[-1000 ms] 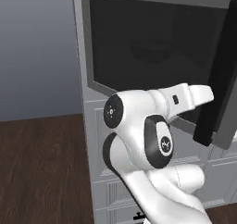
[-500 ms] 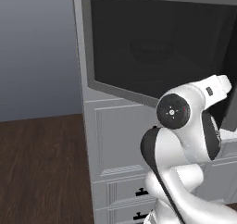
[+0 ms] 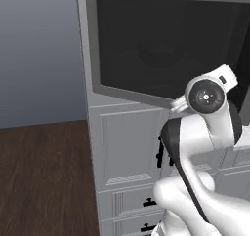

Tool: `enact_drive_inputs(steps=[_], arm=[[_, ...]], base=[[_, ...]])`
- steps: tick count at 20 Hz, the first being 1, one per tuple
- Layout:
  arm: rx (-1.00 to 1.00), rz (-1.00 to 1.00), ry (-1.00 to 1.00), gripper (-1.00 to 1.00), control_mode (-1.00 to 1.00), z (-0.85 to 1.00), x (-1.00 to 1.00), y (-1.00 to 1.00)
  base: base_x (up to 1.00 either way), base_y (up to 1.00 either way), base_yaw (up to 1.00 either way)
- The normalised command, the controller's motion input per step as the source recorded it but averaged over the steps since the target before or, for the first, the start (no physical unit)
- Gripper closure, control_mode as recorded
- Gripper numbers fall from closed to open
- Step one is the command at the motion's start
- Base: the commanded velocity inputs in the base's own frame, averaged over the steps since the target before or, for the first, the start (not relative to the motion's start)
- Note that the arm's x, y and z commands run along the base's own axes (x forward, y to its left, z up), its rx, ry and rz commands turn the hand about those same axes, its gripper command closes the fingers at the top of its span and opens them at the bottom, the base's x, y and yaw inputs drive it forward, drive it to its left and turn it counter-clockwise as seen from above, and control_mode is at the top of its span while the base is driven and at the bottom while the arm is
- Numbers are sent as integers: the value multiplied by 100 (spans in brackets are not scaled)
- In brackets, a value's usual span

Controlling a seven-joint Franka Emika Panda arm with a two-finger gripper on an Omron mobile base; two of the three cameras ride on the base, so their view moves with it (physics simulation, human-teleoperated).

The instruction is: Open the microwave, place the bowl with waffle inside the microwave, then close the microwave door and turn it on.

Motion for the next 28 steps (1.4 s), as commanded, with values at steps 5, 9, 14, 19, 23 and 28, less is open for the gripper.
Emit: enact_drive_inputs(steps=[5,9,14,19,23,28], arm=[[1,23,-6,-100,-100,0,48,-14],[4,28,-6,-100,-100,0,60,-32],[0,25,-1,-100,-100,0,58,-20],[-4,5,4,-100,-100,0,46,0],[-4,3,2,-100,-100,0,48,0],[-1,0,-2,-100,-100,0,43,0]], base=[[0,0,0],[0,0,0],[0,0,0],[0,0,0],[0,0,0],[0,0,0]])
